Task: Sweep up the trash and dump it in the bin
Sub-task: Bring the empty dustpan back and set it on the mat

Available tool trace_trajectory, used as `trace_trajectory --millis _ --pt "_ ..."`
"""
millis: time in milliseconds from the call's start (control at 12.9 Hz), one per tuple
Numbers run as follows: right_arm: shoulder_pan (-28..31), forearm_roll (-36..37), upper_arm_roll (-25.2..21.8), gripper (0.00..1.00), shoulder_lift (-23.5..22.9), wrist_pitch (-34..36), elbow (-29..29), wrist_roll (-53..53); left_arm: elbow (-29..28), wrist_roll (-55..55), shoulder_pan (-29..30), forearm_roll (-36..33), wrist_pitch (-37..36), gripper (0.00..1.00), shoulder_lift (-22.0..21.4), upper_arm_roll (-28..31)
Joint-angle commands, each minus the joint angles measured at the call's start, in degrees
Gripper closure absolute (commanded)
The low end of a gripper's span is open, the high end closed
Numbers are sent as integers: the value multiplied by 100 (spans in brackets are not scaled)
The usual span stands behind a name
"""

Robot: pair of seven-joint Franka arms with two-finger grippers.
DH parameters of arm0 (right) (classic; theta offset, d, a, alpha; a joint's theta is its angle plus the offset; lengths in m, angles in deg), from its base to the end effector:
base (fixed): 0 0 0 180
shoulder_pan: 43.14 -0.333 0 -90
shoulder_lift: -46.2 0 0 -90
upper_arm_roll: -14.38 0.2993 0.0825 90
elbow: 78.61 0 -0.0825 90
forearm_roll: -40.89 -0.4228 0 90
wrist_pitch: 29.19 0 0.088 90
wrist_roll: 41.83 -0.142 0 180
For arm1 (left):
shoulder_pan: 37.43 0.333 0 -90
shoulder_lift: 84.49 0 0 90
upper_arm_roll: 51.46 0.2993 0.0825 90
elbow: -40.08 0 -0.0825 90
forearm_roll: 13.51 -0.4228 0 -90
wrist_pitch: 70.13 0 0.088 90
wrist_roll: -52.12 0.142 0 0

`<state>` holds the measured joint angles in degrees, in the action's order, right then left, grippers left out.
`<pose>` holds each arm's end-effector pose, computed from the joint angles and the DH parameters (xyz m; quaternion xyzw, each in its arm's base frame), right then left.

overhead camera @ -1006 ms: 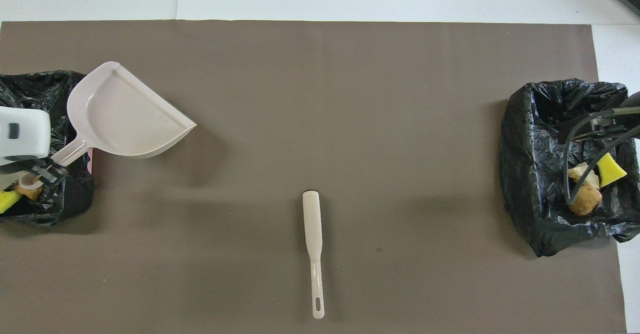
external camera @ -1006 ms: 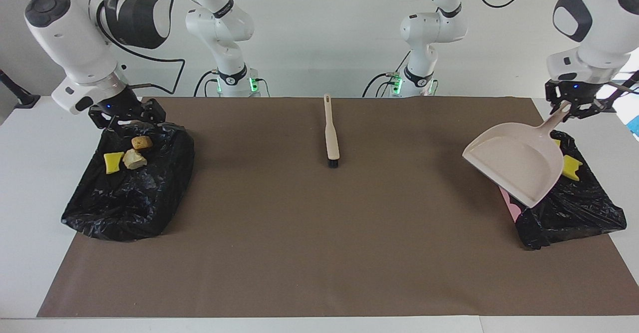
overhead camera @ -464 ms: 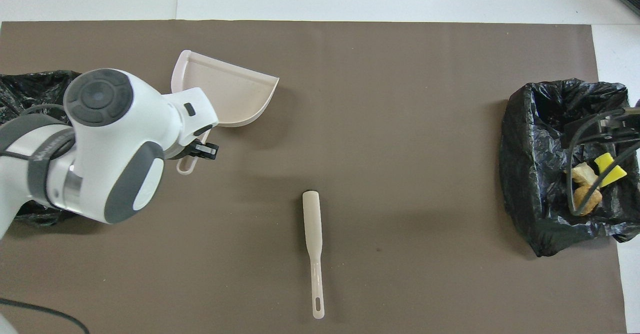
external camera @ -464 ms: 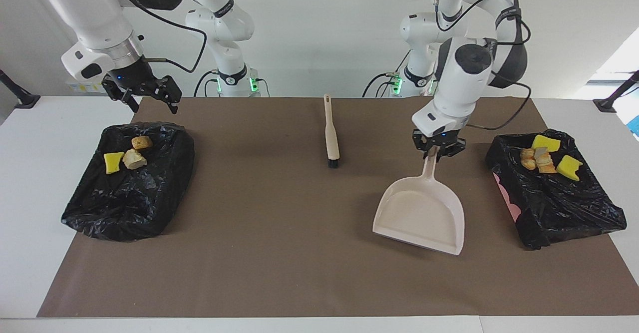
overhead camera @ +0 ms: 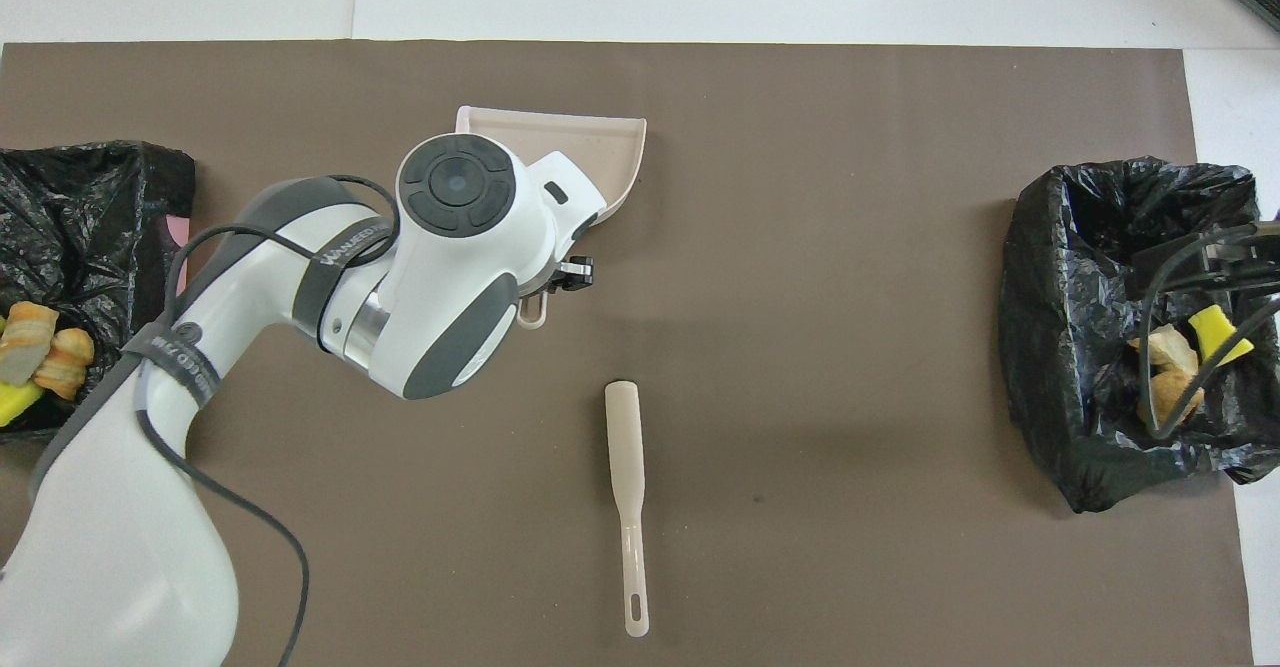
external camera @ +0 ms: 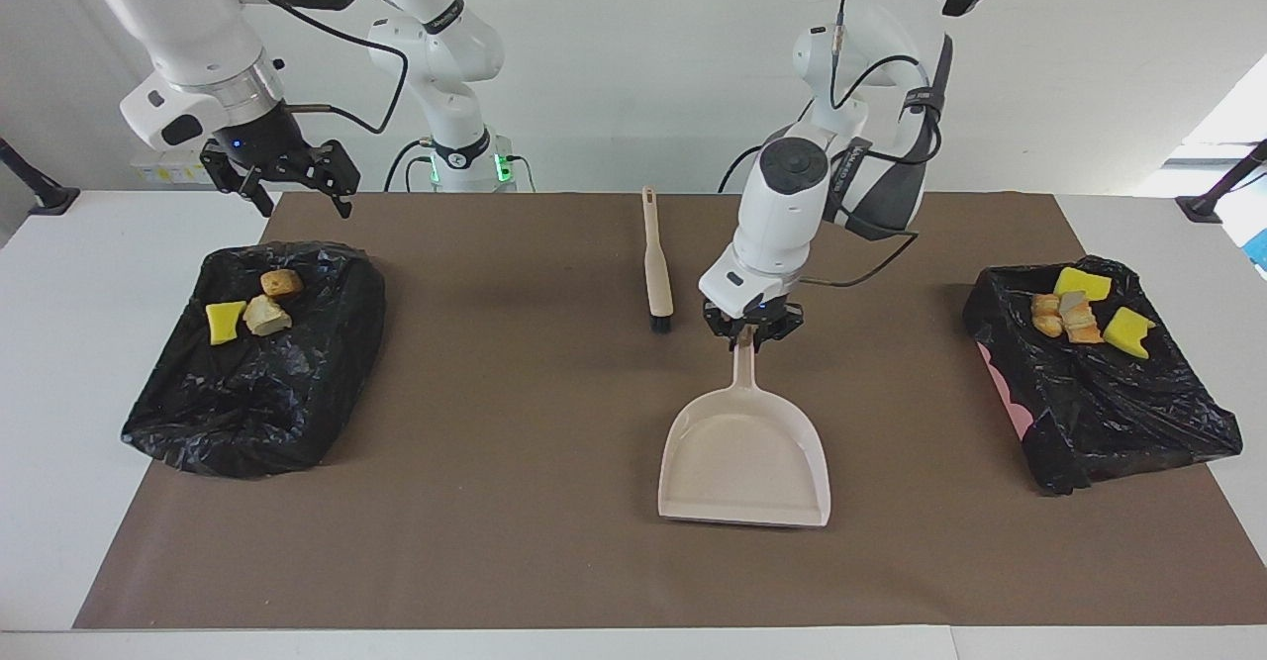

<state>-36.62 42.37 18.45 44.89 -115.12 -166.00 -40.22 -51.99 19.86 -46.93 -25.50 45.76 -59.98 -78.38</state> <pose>0.5904 -0.0295 0.5764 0.9996 -0.0079 -0.0246 0.0112 0.5910 -0.3786 0.3399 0.9980 -0.0604 0.0160 0.0100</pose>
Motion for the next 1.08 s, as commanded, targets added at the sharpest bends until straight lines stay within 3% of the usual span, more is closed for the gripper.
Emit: trace_trajectory --millis 0,309,773,928,1006 --pt "51 -95 24 0 104 -11 -121 -73 890 -656 -480 -380 -84 100 754 21" --pt "51 -104 32 0 148 15 -190 -100 955 -1211 -623 -576 442 100 1117 -138" --pt "51 -104 32 0 254 -11 -358 -126 744 -1195 -570 -532 -14 100 845 -287" --pt "51 -95 32 0 254 -11 -349 -83 569 -1221 -579 -523 21 83 758 -287" --pt "51 -86 50 0 236 -11 -332 -82 524 -1222 -579 -523 -14 65 722 -287"
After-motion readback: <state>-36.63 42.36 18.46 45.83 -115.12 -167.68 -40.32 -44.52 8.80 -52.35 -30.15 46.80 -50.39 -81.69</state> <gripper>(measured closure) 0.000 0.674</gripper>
